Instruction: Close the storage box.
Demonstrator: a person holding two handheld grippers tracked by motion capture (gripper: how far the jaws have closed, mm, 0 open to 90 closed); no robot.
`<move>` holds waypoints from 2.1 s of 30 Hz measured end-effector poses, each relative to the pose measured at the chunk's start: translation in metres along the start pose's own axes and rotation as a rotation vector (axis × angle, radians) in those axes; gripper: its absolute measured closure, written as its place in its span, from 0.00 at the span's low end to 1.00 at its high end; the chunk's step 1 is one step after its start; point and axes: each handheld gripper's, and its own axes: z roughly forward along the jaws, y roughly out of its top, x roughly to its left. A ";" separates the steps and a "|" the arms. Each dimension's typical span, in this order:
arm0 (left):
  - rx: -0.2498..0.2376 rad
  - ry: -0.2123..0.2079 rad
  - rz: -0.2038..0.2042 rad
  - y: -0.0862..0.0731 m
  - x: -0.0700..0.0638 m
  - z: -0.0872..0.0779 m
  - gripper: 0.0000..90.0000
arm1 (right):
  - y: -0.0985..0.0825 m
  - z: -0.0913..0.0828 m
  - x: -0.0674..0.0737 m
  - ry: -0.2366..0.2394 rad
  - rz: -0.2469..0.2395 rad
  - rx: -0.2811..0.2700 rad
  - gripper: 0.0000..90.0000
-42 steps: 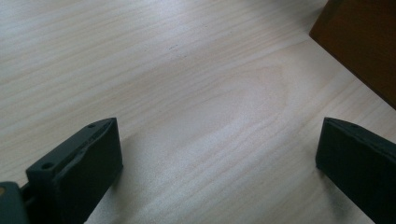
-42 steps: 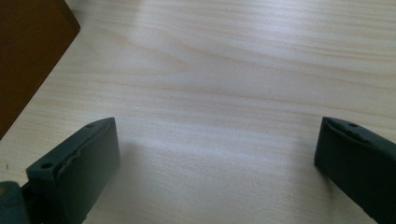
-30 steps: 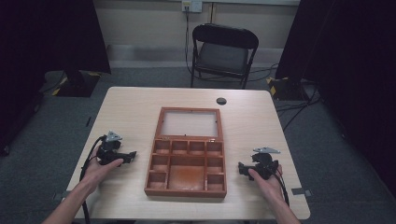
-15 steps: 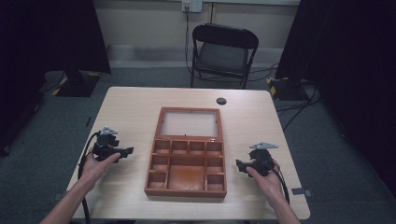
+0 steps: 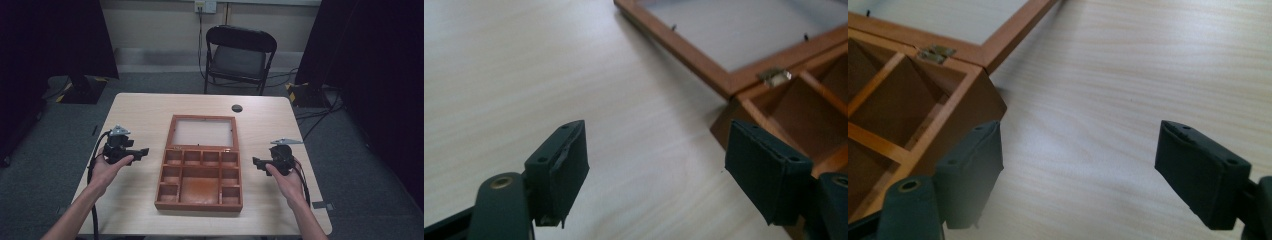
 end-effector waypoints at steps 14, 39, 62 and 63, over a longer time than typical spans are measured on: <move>-0.009 -0.029 -0.015 0.037 0.000 0.022 0.29 | 0.059 0.012 0.012 0.085 -0.030 -0.024 0.22; 0.054 -0.093 -0.059 0.057 -0.004 0.086 0.25 | 0.086 0.101 0.023 0.164 0.001 0.052 0.18; 0.140 -0.183 -0.133 0.048 -0.013 0.111 0.18 | 0.074 0.121 0.022 0.188 0.049 0.078 0.15; 0.140 -0.183 -0.133 0.048 -0.013 0.111 0.18 | 0.074 0.121 0.022 0.191 0.056 0.077 0.14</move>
